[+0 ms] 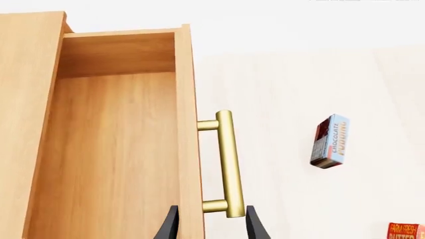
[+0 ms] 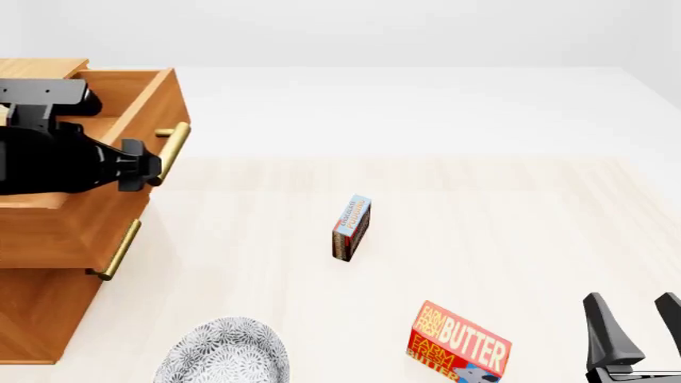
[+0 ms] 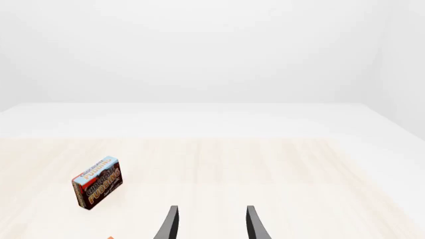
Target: Put the chocolate pudding in the top drawer of the cabinet and close it.
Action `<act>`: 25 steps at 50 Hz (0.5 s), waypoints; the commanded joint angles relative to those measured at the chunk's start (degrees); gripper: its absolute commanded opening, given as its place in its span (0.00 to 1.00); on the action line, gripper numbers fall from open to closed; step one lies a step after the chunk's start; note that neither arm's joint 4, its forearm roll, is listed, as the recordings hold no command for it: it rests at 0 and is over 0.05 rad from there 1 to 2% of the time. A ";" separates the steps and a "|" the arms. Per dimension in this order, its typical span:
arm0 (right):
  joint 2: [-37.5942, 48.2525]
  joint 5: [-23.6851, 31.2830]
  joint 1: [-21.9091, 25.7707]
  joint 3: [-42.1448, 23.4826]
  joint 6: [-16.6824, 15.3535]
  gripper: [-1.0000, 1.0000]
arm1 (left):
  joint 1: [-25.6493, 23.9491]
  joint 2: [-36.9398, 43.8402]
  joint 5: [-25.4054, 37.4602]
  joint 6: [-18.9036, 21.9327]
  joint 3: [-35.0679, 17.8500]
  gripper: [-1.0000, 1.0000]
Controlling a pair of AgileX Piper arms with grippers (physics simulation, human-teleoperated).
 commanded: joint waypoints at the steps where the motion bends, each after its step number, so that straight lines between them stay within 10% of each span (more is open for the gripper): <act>1: 0.09 -0.06 0.02 -0.02 0.01 1.00 | -1.02 2.16 0.39 -0.55 3.16 1.00; 25: 0.25 -0.16 0.02 -0.09 0.01 1.00 | -4.62 3.47 -0.49 -2.24 2.79 1.00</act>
